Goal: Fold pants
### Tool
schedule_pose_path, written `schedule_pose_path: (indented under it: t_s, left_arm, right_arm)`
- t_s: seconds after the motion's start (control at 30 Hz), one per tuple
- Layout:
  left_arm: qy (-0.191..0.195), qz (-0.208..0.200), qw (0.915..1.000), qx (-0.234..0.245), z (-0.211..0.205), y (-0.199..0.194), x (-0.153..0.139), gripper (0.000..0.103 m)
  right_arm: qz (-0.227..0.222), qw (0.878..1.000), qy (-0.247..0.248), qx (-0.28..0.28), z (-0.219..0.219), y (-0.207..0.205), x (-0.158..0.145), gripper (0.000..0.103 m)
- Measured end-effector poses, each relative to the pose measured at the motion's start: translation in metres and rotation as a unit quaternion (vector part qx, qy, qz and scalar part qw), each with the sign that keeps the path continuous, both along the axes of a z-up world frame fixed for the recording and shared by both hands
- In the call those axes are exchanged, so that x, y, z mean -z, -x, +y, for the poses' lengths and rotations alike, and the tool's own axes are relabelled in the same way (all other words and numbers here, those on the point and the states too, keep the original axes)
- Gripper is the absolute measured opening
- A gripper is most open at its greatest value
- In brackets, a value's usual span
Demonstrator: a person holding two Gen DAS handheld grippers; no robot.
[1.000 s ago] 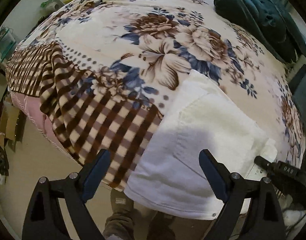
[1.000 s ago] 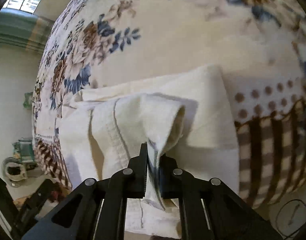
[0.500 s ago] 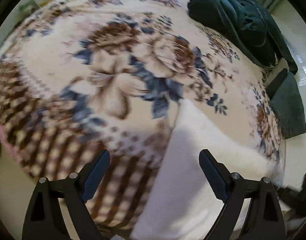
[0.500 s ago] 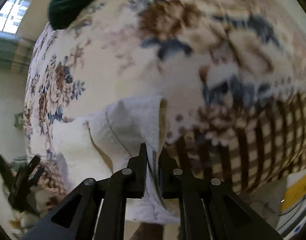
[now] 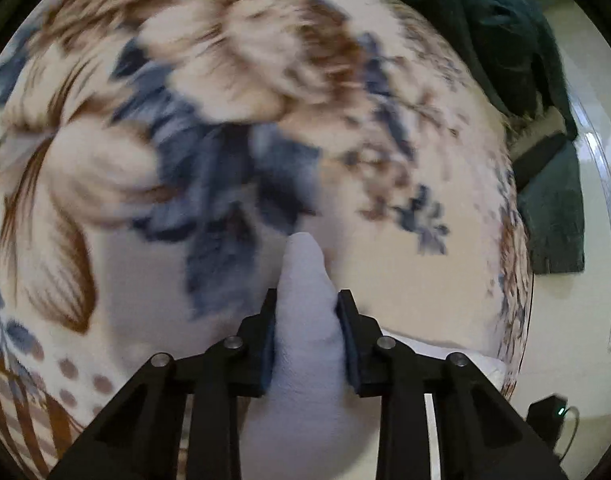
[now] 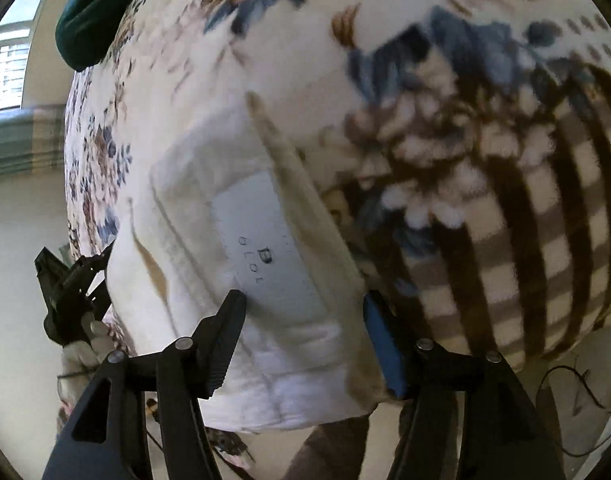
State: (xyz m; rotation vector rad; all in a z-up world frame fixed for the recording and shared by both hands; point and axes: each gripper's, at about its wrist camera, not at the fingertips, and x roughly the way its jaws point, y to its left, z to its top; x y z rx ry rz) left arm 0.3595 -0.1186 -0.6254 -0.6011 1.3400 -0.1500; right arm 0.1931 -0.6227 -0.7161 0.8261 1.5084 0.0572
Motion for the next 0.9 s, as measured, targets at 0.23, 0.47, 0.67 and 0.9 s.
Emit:
schedule_pose_path:
  t_s: [0.23,0.47,0.67,0.9]
  left_arm:
    - [-0.005,0.002,1.0,0.007,-0.001,0.0,-0.01,0.031]
    - [-0.001,-0.012,0.9997,0.019,-0.004,0.026,-0.038,0.103]
    - [-0.033,0.006,0.9988,0.036,-0.015,0.045,-0.022,0.103]
    - [-0.044,0.011,0.998,0.045,-0.015,0.057,-0.017,0.103]
  right_arm:
    - [0.011,0.999,-0.031,0.039,-0.02,0.018,-0.013,0.06]
    - [0.054,0.986,-0.103,0.117,-0.017,0.062,0.009,0.067]
    - [0.027,0.981,-0.054,0.186,0.001,0.08,0.0,0.021]
    - [0.011,0.982,-0.077,0.174,0.001,0.087,0.001,0.034]
